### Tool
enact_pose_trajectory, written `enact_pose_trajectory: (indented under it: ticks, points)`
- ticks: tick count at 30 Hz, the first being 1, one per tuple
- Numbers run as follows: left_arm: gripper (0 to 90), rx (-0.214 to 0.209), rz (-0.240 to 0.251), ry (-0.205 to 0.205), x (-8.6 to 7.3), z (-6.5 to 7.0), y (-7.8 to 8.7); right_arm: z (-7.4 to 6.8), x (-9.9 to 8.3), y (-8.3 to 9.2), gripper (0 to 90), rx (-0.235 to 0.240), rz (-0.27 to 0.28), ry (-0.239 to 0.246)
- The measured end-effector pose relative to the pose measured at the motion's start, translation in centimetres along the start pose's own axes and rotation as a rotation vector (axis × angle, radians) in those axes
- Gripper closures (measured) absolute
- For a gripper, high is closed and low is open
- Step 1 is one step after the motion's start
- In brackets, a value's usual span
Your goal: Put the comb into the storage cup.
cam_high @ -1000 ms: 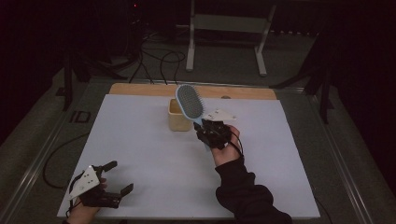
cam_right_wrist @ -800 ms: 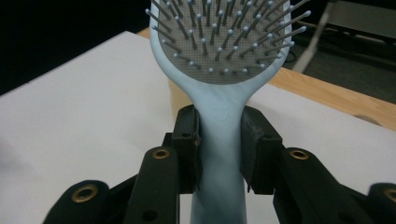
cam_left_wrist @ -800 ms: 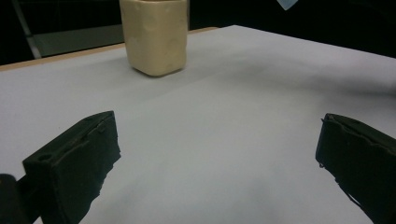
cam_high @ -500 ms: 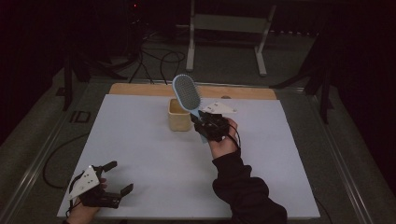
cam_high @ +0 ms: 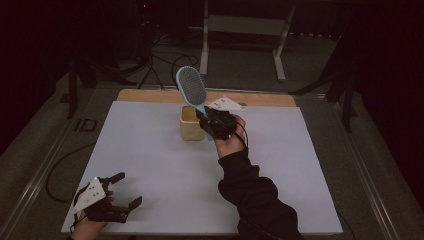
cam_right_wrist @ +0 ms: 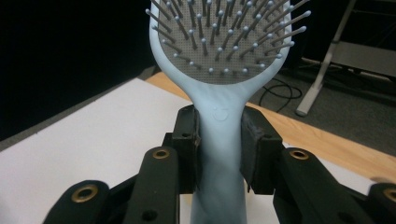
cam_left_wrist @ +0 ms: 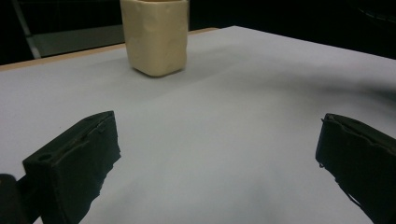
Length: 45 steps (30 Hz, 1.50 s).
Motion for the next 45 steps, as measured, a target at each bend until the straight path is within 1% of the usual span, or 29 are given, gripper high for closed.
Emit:
enact_pose_trajectory:
  ticks: [4,6,8,16,19,22,25,27,30,32,34,37,40,41,45]
  points:
    - [0.0,0.000,-0.001,-0.006,0.0,0.0,0.0,-0.2,0.7,-0.6,69.8,0.010,0.020,-0.004]
    - [0.0,-0.001,0.002,-0.003,0.0,0.0,0.1,-0.2,1.0,-0.9,69.7,0.014,0.028,0.000]
    - [0.0,0.000,0.002,-0.002,0.0,0.0,0.1,-0.1,1.2,-1.2,69.8,0.017,0.044,-0.007]
    - [0.0,-0.001,0.005,-0.002,0.0,0.0,0.1,-0.5,2.4,-2.7,69.8,0.009,0.049,0.020]
    - [0.0,-0.002,0.005,-0.003,0.1,0.0,0.1,-0.6,2.7,-3.2,69.8,0.005,0.050,0.016]
    - [0.0,-0.002,0.006,-0.003,0.1,0.0,0.2,-0.7,3.1,-3.6,69.7,0.012,0.059,0.003]
    - [0.0,-0.003,0.010,0.000,0.1,-0.1,0.2,-0.7,3.4,-4.1,69.7,0.012,0.067,0.009]
    - [0.0,-0.003,0.011,0.000,0.1,-0.1,0.2,-0.6,3.6,-4.4,69.8,0.018,0.071,-0.007]
    - [0.0,-0.003,0.011,-0.001,0.1,0.0,0.2,-0.5,3.8,-4.9,69.7,0.032,0.075,-0.018]
    - [0.0,-0.004,0.013,0.001,0.1,-0.1,0.2,-0.5,4.0,-5.2,69.7,0.035,0.078,-0.015]
    - [0.0,-0.005,0.013,0.004,0.1,-0.1,0.2,-0.5,4.1,-5.5,69.7,0.029,0.086,-0.011]
    - [0.0,-0.005,0.017,0.007,0.1,-0.1,0.2,-0.4,4.4,-5.8,69.7,0.028,0.097,-0.019]
    - [0.0,-0.006,0.018,0.008,0.1,-0.1,0.3,-0.3,4.6,-6.3,69.7,0.028,0.095,-0.024]
    - [0.0,-0.007,0.020,0.010,0.1,-0.1,0.3,-0.3,4.7,-6.5,69.7,0.035,0.092,-0.022]
    - [0.0,-0.009,0.019,0.011,0.1,-0.1,0.3,-0.1,4.8,-7.2,69.7,0.034,0.104,-0.020]
Point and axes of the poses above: each handheld gripper's, and its own axes: y roughly backward along the jaws, x roughly out of its top, z roughly to its right, the point moved 2 cm from there along -y, roughly forward along the jaws, and after that the axes turned 4 degrees about -y, right-handed, at the moved point
